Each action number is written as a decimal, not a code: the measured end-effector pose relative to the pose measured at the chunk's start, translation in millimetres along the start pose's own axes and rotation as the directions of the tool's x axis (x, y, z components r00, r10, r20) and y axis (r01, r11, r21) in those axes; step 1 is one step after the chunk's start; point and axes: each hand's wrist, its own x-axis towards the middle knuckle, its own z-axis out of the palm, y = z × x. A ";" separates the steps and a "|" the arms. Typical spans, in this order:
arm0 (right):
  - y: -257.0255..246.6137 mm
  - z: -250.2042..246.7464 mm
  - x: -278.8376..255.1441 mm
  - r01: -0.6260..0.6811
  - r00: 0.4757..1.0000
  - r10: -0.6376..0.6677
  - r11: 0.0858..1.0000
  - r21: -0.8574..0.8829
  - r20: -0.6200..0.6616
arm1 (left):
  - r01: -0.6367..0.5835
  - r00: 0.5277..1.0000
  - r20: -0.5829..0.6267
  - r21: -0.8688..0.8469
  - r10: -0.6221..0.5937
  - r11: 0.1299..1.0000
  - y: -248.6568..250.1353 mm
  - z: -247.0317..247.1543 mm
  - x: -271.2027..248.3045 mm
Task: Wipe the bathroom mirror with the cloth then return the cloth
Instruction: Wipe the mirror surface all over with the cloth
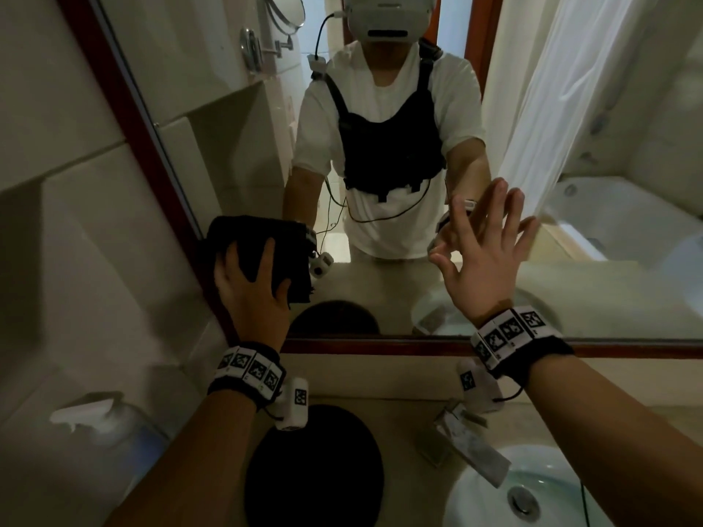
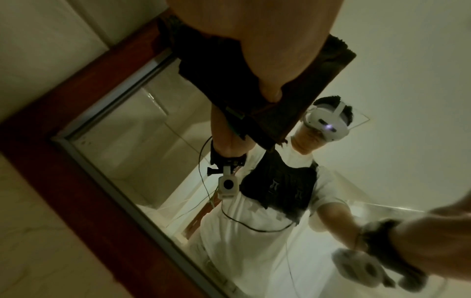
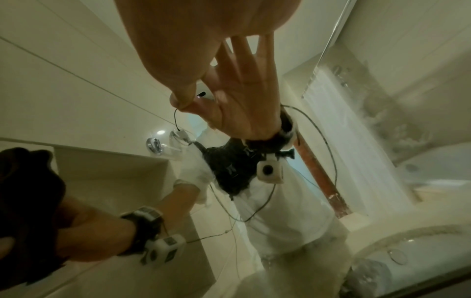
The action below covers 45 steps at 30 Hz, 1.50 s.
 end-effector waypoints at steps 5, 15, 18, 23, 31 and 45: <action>3.1 2.9 -0.2 0.011 1.000 -0.011 1.000 -0.007 0.014 | -0.019 0.998 0.068 0.030 0.017 0.999 49.0 13.2 -10.6; 6.5 4.3 -0.4 0.032 0.999 -0.032 0.999 -0.012 -0.001 | -0.154 0.985 0.086 0.013 0.152 0.988 122.7 26.6 -19.2; 6.6 4.2 -1.2 0.040 0.999 -0.040 0.999 -0.010 0.016 | -0.133 0.988 0.080 0.029 0.130 0.991 111.1 19.9 -9.4; 7.4 -0.6 -1.8 0.045 0.998 -0.045 0.999 -0.001 0.036 | 0.033 0.999 0.029 0.053 -0.035 0.998 81.2 -0.1 19.6; 14.9 -22.3 -0.9 0.087 0.991 -0.089 0.996 0.028 0.102 | 0.229 0.972 0.060 0.000 -0.228 0.973 86.1 -26.0 42.3; 10.3 -91.9 75.6 0.214 0.976 -0.211 0.975 0.063 -0.061 | -0.136 0.990 0.059 0.112 0.130 0.984 151.6 -34.4 56.5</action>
